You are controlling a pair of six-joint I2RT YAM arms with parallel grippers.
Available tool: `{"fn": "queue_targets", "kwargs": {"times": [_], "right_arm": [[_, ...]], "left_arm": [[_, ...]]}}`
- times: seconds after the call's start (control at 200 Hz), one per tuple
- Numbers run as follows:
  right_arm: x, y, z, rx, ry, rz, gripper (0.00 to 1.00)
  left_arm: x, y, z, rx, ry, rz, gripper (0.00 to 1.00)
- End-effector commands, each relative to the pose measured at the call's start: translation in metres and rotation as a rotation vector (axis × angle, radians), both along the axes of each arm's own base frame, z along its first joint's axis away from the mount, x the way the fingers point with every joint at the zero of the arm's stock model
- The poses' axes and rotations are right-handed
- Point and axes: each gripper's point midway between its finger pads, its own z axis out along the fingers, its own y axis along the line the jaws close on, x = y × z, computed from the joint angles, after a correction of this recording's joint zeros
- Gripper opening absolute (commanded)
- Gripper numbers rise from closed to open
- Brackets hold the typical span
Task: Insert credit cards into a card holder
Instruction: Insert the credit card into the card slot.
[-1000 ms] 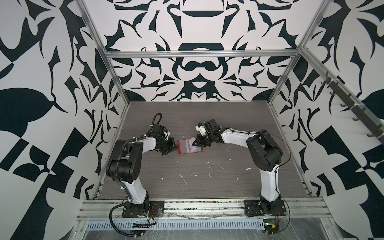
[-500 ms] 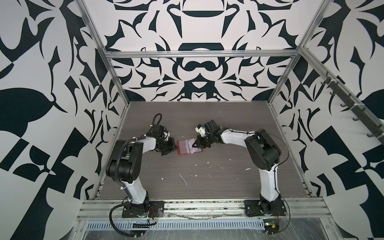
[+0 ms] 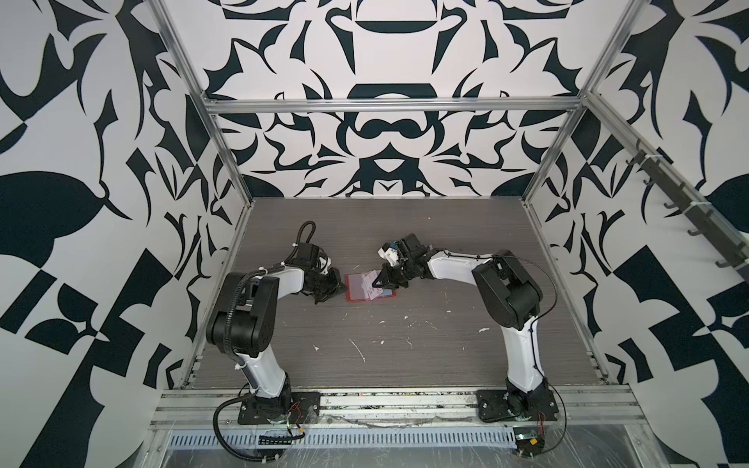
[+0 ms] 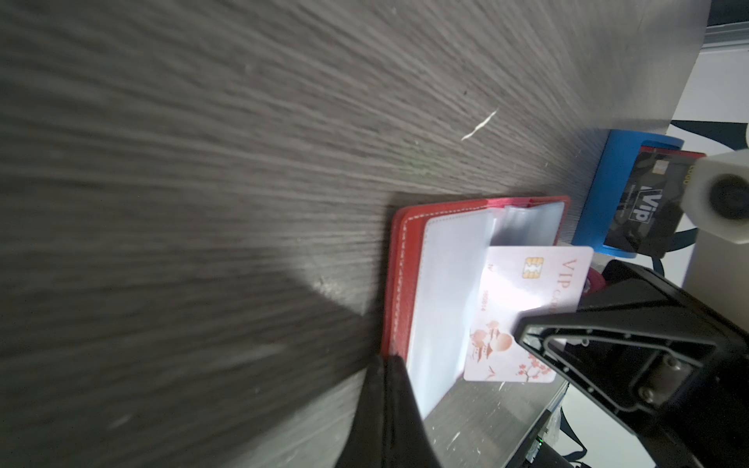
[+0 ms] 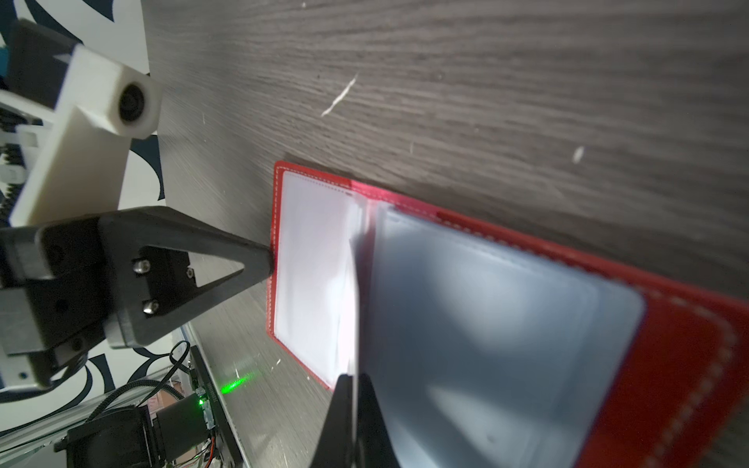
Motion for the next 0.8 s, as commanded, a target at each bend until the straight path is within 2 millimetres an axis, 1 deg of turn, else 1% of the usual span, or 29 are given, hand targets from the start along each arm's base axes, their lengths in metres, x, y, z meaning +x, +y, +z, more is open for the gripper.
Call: {"fn": "queue_targets", "kwargs": {"times": [0.0,0.34,0.585,0.795], "right_arm": [[0.008,0.009,0.01,0.03,-0.018,0.002,0.0],[0.015,0.013,0.003,0.065,-0.015,-0.038,0.0],[0.014,0.012,-0.005,0.073,-0.006,-0.062,0.0],[0.011,0.01,-0.011,0.087,0.011,-0.093,0.0]], "left_arm": [[-0.001,-0.001,0.004,-0.003,0.0,-0.015,0.0],[-0.005,0.0,0.002,-0.012,0.012,0.005,0.0],[-0.012,0.001,-0.002,-0.017,0.024,0.023,0.0],[-0.013,0.002,-0.003,-0.016,0.026,0.034,0.0]]}}
